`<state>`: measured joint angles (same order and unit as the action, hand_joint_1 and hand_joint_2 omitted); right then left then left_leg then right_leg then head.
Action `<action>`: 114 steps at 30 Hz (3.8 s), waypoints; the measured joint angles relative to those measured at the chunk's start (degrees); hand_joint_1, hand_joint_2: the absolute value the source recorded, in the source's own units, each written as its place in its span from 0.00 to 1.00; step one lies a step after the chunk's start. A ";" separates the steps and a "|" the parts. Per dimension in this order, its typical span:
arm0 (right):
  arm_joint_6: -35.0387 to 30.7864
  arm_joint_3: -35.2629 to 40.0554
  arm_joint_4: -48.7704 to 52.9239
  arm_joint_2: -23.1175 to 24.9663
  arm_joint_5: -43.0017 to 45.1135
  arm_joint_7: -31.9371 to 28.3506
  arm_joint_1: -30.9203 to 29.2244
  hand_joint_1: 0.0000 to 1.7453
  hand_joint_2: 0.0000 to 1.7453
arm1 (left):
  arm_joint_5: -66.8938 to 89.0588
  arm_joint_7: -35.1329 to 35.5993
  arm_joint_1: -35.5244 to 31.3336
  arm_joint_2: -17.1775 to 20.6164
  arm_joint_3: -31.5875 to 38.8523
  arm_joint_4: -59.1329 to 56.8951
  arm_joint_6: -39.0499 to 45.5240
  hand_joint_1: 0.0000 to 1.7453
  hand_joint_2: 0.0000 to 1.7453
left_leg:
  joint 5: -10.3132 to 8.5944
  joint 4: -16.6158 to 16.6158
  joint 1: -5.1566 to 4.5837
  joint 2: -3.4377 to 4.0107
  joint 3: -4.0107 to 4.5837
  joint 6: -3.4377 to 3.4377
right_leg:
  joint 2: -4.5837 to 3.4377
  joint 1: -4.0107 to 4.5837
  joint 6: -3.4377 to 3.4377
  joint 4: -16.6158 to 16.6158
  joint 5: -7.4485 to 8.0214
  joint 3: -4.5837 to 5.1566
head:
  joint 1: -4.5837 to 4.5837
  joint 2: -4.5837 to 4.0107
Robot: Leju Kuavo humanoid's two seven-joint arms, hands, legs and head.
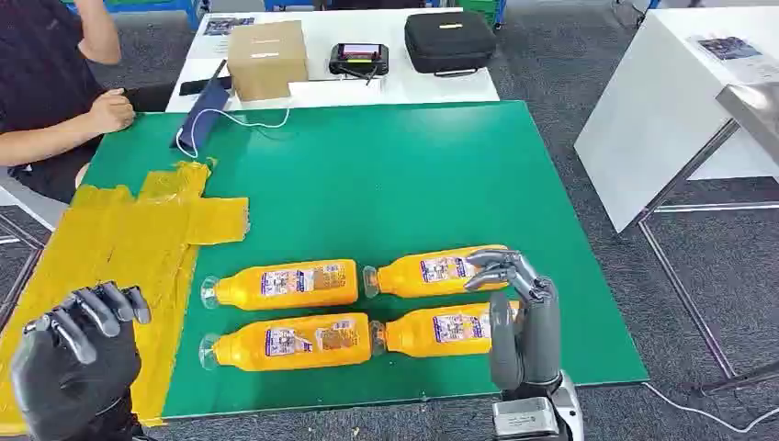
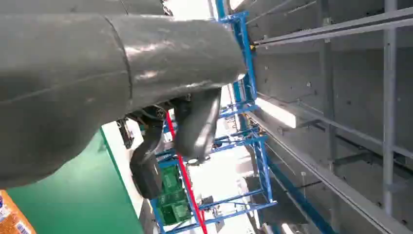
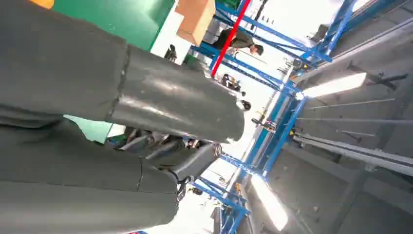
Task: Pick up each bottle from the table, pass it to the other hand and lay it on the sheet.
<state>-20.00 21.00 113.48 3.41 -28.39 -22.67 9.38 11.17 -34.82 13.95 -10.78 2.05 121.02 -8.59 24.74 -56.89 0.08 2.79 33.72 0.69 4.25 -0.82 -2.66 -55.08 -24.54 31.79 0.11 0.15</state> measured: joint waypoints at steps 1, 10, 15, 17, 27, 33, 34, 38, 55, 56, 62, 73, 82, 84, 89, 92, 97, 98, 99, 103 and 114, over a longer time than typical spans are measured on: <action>0.00 0.00 0.00 0.02 0.00 0.00 0.00 1.00 0.00 | 0.00 0.00 0.00 0.00 0.00 0.00 0.00 1.00 0.00 | 0.00 0.00 0.00 0.00 0.00 0.00 | 0.00 0.00 0.00 0.00 0.00 0.00 | 0.00 0.00; 12.35 -6.23 -12.71 -0.92 24.33 -15.87 0.19 0.00 0.00 | -4.32 -3.58 3.87 0.66 -6.53 -10.53 17.00 0.00 0.00 | 0.02 0.00 -0.02 -0.05 0.03 0.02 | 0.04 -0.03 -0.01 0.01 0.00 -0.01 | 0.00 0.00; 12.44 -7.45 -15.19 -0.46 21.70 -15.69 0.25 0.00 0.00 | -8.96 -1.79 3.73 1.77 -8.13 -13.35 16.31 0.00 0.00 | 0.01 0.00 0.00 -0.04 0.00 0.00 | 0.03 0.01 -0.02 0.01 0.01 -0.01 | -0.02 0.00; 12.26 -7.50 -15.63 -0.46 20.78 -14.99 0.26 0.00 0.00 | -9.20 -0.98 3.55 2.12 -8.17 -14.10 16.15 0.00 0.00 | 0.01 0.00 0.01 -0.01 0.00 0.00 | 0.02 0.02 -0.02 0.01 0.01 0.00 | -0.04 0.00; 9.05 -1.72 -16.70 -0.15 8.65 -3.20 -3.12 0.00 1.00 | -4.98 4.44 1.61 3.72 -8.28 -13.49 17.66 0.00 0.00 | -0.01 0.01 0.01 -0.01 -0.03 0.01 | 0.04 0.01 -0.01 -0.01 0.02 -0.07 | 0.00 0.00; 8.61 3.59 -17.49 -2.01 -0.11 4.72 -3.99 0.00 1.00 | -3.69 4.66 3.10 3.69 -8.72 -13.29 18.71 0.00 0.00 | 0.00 0.01 0.00 -0.02 0.02 0.00 | 0.03 0.00 -0.01 -0.01 0.02 -0.02 | 0.00 0.00; 8.57 3.98 -17.57 -2.10 -0.35 4.85 -4.02 0.00 1.00 | -3.69 4.66 3.18 3.69 -8.68 -13.27 18.71 0.00 0.00 | 0.00 0.01 0.00 -0.02 0.02 0.00 | 0.03 0.00 -0.01 -0.01 0.01 -0.02 | -0.02 0.00; 7.76 5.90 -17.97 -3.67 -12.85 12.31 -4.87 0.00 1.00 | -4.74 4.31 3.36 3.32 -8.57 -12.85 17.97 0.00 0.00 | 0.00 0.01 0.01 -0.01 0.02 0.00 | 0.02 0.01 -0.01 -0.01 0.02 -0.02 | 0.00 0.00; 9.79 11.93 -13.31 -12.59 -24.22 21.16 -3.69 0.00 1.00 | -3.15 3.04 4.23 1.53 -6.19 -12.11 15.41 0.00 0.00 | 0.02 0.00 0.00 -0.02 0.03 0.00 | 0.03 0.00 -0.01 0.00 0.01 -0.01 | 0.00 0.00; 9.88 11.96 -13.31 -12.76 -24.24 21.22 -3.69 0.00 1.00 | -3.15 3.04 4.27 1.42 -6.14 -12.11 15.34 0.00 0.00 | 0.02 0.00 0.00 -0.02 0.03 0.00 | 0.03 0.00 -0.01 0.00 0.01 -0.01 | 0.00 0.00; 11.19 11.98 -13.18 -13.46 -25.53 24.40 -3.68 0.00 1.00 | -2.88 3.10 4.48 1.09 -5.62 -12.09 15.23 0.00 0.00 | 0.01 0.00 0.00 -0.02 0.01 0.00 | 0.03 0.00 -0.01 0.00 0.01 -0.03 | -0.02 0.00; 11.08 3.82 -16.79 -16.72 -23.78 32.68 -0.82 0.00 1.00 | -3.98 3.08 5.56 0.70 -3.98 -10.36 13.62 0.00 0.00 | 0.03 0.00 -0.03 -0.02 0.04 0.01 | 0.03 -0.03 -0.01 0.01 0.01 -0.02 | -0.02 0.00; 11.19 2.40 -17.92 -16.70 -24.98 33.01 -0.07 0.00 1.00 | -5.18 1.48 6.25 0.59 -3.87 -8.63 12.70 0.00 0.00 | 0.02 0.01 0.01 -0.02 0.03 0.00 | 0.03 0.01 -0.01 0.01 0.01 -0.02 | -0.02 0.00; 11.19 2.43 -18.29 -16.52 -25.70 33.44 -0.07 0.00 1.00 | -6.10 0.59 6.54 0.28 -3.87 -7.83 12.59 0.00 0.00 | 0.02 0.01 0.00 -0.02 0.03 0.00 | 0.03 0.00 -0.01 0.01 0.01 -0.02 | -0.02 0.00; 10.93 2.67 -18.80 -16.00 -28.18 33.99 -0.14 0.00 1.00 | -7.19 -0.88 7.39 -0.02 -3.85 -5.79 11.91 0.00 0.00 | 0.02 0.00 -0.01 -0.03 0.05 0.01 | 0.03 -0.01 -0.01 0.01 0.01 -0.03 | -0.02 0.00; 10.78 2.71 -19.15 -15.45 -29.60 34.71 -0.40 0.00 1.00 | -7.21 -1.82 7.96 -0.17 -3.93 -4.39 11.04 0.00 0.00 | 0.02 0.00 -0.01 -0.03 0.04 0.01 | 0.03 0.00 -0.01 0.01 0.01 -0.01 | -0.02 0.00; 10.78 2.73 -19.32 -14.64 -30.40 35.12 -1.32 0.00 1.00 | -7.21 -2.10 8.13 -0.24 -4.26 -2.40 10.97 0.00 0.00 | 0.02 0.00 0.00 -0.03 0.02 0.00 | 0.03 0.01 -0.01 0.01 0.01 -0.02 | -0.02 0.00; 10.78 2.73 -19.39 -14.54 -30.40 35.12 -1.41 0.00 1.00 | -7.21 -2.10 8.20 -0.30 -4.31 -2.14 10.97 0.00 0.00 | 0.01 0.01 0.00 -0.03 0.02 0.00 | 0.03 0.00 -0.01 0.01 0.01 -0.03 | -0.02 0.00; 10.78 2.73 -19.39 -14.47 -30.40 35.12 -1.47 0.00 1.00 | -7.21 -2.10 8.21 -0.31 -4.33 -1.95 10.95 0.00 0.00 | 0.01 0.00 0.00 -0.03 0.02 0.00 | 0.03 0.00 -0.01 0.01 0.01 -0.03 | -0.02 0.00; 10.78 2.75 -19.50 -14.21 -30.40 35.12 -1.57 0.00 1.00 | -7.21 -2.10 8.38 -0.31 -4.37 -1.38 10.97 0.00 0.00 | 0.01 0.00 0.00 -0.03 0.02 0.00 | 0.03 0.00 -0.01 0.01 0.01 -0.03 | -0.02 0.00; 10.73 2.58 -20.70 -13.99 -31.85 34.42 -2.15 0.00 1.00 | -7.65 -3.28 8.85 -0.31 -4.83 -0.79 10.78 0.00 0.00 | 0.02 0.00 0.00 -0.03 0.02 0.00 | 0.03 0.00 -0.01 0.01 0.01 -0.03 | -0.02 0.00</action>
<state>-9.27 23.58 92.78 -10.58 -60.24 11.76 7.23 3.52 -38.10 22.79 -11.08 -2.78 120.23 2.19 24.76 -56.89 0.08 2.77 33.74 0.69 4.28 -0.82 -2.67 -55.07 -24.53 31.76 0.09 0.15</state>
